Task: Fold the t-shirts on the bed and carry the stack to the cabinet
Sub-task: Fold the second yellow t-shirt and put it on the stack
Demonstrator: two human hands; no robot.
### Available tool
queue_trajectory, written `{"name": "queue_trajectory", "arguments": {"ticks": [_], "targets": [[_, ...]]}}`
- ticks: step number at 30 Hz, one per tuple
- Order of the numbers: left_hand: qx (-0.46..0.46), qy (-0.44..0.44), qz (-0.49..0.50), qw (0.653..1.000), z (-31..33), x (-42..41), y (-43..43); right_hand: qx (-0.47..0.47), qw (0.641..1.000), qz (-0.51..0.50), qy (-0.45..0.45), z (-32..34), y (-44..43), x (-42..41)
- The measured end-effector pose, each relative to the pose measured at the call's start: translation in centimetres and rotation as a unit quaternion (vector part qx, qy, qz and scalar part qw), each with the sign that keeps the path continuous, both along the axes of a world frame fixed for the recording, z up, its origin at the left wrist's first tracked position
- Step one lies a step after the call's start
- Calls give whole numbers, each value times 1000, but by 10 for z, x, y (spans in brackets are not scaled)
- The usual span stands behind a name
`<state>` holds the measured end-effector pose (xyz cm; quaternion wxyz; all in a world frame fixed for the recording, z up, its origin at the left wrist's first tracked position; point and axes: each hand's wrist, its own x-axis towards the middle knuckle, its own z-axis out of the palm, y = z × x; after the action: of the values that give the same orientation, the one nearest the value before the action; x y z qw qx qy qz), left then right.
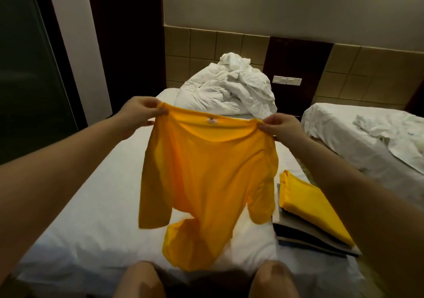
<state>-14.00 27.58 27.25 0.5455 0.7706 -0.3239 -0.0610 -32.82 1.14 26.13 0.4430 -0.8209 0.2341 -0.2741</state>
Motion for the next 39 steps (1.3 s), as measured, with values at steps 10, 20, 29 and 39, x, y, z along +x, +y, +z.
{"name": "queue_trajectory", "arguments": {"ticks": [10, 20, 29, 39], "targets": [[-10, -16, -9, 1000, 16, -6, -13, -54, 989, -19, 134, 24, 2, 12], [11, 54, -20, 998, 15, 9, -2, 128, 983, 46, 124, 8, -9, 5], [155, 40, -59, 985, -18, 26, 16, 186, 968, 117, 123, -16, -16, 11], [134, 95, -98, 982, -34, 19, 13, 84, 933, 149, 318, -23, -24, 7]]}}
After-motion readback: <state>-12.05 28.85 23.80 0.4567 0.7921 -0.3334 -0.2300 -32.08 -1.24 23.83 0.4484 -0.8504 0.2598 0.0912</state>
